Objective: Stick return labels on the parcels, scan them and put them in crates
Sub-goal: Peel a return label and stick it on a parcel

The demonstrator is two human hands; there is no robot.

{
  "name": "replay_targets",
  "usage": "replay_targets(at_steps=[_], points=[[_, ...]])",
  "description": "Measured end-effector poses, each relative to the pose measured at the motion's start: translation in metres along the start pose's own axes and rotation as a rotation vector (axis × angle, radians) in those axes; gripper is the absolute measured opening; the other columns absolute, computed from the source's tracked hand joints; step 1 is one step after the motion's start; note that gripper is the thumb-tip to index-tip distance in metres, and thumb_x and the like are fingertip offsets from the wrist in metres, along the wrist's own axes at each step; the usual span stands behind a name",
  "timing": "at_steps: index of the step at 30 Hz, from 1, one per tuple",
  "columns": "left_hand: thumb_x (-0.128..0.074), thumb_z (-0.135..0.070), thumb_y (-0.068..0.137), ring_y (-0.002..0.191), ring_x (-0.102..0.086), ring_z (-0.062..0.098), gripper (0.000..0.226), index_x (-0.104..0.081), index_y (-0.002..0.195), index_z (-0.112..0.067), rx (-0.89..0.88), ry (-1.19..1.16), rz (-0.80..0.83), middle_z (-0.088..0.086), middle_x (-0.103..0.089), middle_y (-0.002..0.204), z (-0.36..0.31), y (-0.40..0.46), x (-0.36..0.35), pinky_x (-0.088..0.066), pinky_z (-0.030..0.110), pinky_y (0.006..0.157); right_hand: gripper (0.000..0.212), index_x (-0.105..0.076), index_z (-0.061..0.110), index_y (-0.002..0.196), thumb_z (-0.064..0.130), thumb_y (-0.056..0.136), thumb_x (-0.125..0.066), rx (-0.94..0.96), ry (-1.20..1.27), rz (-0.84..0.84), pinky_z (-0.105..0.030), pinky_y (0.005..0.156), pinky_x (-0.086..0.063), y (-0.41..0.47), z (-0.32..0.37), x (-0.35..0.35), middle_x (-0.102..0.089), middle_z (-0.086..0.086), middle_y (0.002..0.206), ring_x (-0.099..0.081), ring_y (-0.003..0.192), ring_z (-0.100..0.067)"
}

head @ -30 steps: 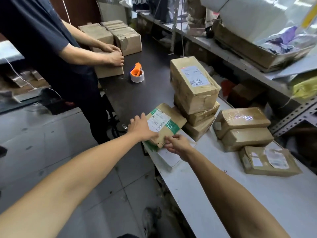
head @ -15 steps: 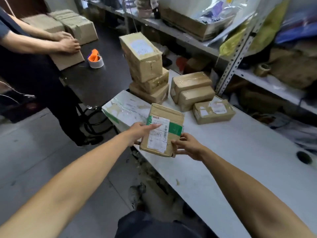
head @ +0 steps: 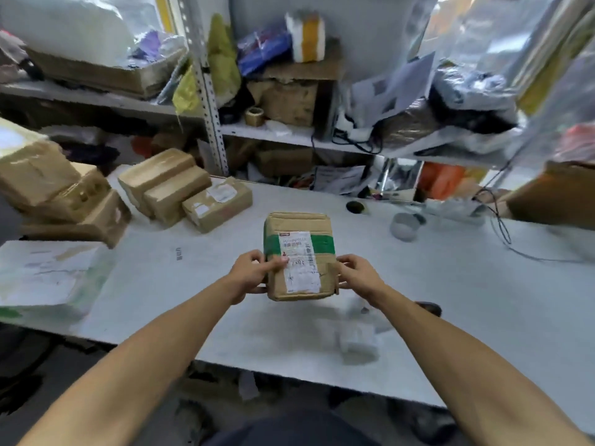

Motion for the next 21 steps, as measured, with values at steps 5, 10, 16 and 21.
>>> replay_targets(at_steps=[5, 10, 16, 21], points=[[-0.08, -0.034, 0.085, 0.093, -0.073, 0.026, 0.044, -0.04, 0.083, -0.015, -0.085, 0.052, 0.053, 0.009, -0.073, 0.102, -0.029, 0.01, -0.066, -0.063, 0.04, 0.068, 0.036, -0.059, 0.013, 0.121, 0.037, 0.095, -0.065, 0.043, -0.375, -0.659, -0.034, 0.086, -0.045, -0.047, -0.041, 0.113, -0.062, -0.006, 0.111, -0.056, 0.104, -0.023], [-0.081, -0.033, 0.085, 0.091, -0.074, 0.024, 0.048, -0.035, 0.083, -0.017, -0.145, 0.104, 0.064, 0.01, -0.073, 0.105, -0.038, 0.017, -0.098, -0.063, 0.037, 0.065, 0.074, -0.041, 0.016, 0.139, 0.047, 0.082, -0.077, -0.244, -0.345, -0.706, -0.043, 0.112, -0.031, -0.077, -0.118, 0.153, -0.04, -0.014, 0.142, -0.036, 0.134, -0.035], [-0.08, -0.035, 0.085, 0.093, -0.072, 0.024, 0.046, -0.038, 0.086, -0.016, -0.131, 0.157, 0.04, 0.006, -0.072, 0.105, -0.033, 0.018, -0.108, -0.062, 0.036, 0.066, 0.061, -0.043, 0.006, 0.139, 0.033, 0.092, -0.07, -0.444, -0.122, -0.438, -0.036, 0.085, -0.045, -0.074, -0.157, 0.138, -0.057, -0.015, 0.13, -0.058, 0.114, -0.034], [-0.079, -0.035, 0.086, 0.09, -0.073, 0.023, 0.046, -0.037, 0.084, -0.017, -0.126, 0.152, -0.001, 0.005, -0.071, 0.103, -0.026, 0.016, -0.1, -0.062, 0.035, 0.064, 0.045, -0.062, -0.002, 0.11, 0.04, 0.093, -0.064, -0.548, -0.083, -0.383, -0.032, 0.068, -0.05, -0.066, -0.151, 0.137, -0.069, -0.013, 0.092, -0.064, 0.077, -0.026]])
Point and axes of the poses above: each hand's wrist, its own y-axis towards the middle knuckle, its own x-axis out of the back of the hand, z = x × y, the point moved 5 cm from there along y, towards the middle knuckle
